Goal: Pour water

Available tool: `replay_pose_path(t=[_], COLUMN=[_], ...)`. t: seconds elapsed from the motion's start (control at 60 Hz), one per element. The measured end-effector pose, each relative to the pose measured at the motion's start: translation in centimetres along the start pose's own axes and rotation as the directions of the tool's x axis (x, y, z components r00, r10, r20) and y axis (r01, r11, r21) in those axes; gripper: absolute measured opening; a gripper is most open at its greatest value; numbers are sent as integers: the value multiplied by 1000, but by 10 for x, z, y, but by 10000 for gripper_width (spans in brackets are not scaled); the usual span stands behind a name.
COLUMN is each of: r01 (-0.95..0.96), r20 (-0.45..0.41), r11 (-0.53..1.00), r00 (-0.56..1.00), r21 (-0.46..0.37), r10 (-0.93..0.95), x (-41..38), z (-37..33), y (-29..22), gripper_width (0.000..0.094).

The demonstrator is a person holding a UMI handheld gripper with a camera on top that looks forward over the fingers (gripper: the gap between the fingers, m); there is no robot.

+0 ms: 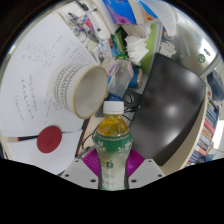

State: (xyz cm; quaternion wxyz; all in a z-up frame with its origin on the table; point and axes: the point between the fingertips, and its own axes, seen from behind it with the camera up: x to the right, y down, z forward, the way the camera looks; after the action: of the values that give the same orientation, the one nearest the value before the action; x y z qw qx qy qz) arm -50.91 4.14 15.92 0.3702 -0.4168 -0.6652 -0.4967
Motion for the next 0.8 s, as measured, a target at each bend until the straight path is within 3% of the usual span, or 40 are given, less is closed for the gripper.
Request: replay_pose_path(t=[0.133,0.267,0.35,0.45,0.517,0.633,0.8], r01=[48,-28,-137,-409,-630,-935,-974], r20=[31,52,92,161,197,243,286], r11=[999,1000,990,912,775,346,-192], r00=[998,998,987,900,755,318,-218], r21=[-2,13,31,-15,-52,-80,-117], r10=[-48,27,133,406,626,916,933], x=[-7,-12,-19,-27,-24,-8,-4], z=[2,-3,-9,-21,-31,-44,-42], y=[-8,-15,-18,-9,-4,3,23], gripper_width=[294,294,301,303,304,303,302])
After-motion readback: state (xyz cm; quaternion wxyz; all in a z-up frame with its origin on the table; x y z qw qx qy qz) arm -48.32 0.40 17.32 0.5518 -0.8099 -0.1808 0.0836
